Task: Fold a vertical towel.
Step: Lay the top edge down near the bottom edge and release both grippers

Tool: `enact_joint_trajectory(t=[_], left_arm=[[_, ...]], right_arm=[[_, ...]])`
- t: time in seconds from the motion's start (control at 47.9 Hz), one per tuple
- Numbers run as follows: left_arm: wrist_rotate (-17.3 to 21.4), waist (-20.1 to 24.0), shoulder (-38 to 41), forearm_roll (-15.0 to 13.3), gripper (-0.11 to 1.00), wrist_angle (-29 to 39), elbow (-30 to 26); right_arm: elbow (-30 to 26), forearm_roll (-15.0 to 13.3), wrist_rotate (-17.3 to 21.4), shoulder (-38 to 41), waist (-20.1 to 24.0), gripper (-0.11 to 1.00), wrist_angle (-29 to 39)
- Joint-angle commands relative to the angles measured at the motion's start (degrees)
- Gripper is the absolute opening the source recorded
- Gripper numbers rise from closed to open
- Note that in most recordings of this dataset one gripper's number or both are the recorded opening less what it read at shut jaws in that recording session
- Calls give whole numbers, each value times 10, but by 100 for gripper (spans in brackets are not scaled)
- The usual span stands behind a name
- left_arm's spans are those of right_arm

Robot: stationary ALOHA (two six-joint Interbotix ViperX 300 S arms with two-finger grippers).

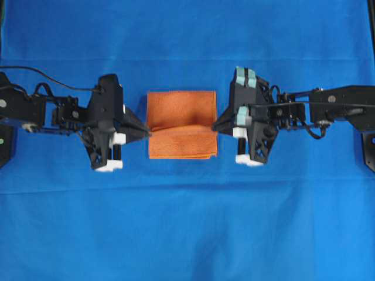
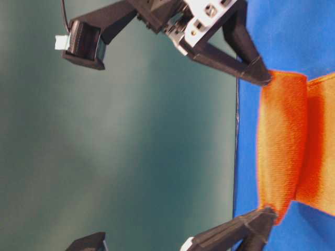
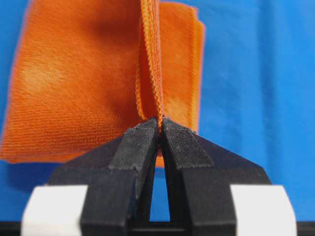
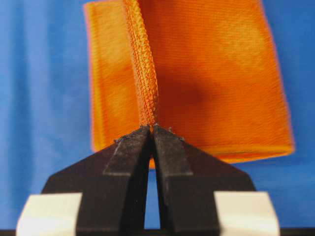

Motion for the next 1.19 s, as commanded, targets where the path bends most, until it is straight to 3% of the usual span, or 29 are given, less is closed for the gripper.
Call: enact_joint_trajectory(t=[0.0,0.418,1.003,1.065,1.17], left_arm=[[-5,-12,13,-1,2,2,-4],[-20,-17,71,-1,2,-43,7],[-16,-17,76,-1,3,-67,4],[-16,-17,76,-1,9,-67,4],[-16,-17,76,-1,38,-67,4]], right_arm=[[3,1,9,-2,6,3,-1],[4,7,17,47,13,3,-40],[1,7,17,54,13,4,-47],[-1,7,17,54,13,16,-47],[-1,7,17,54,15,49,-53]])
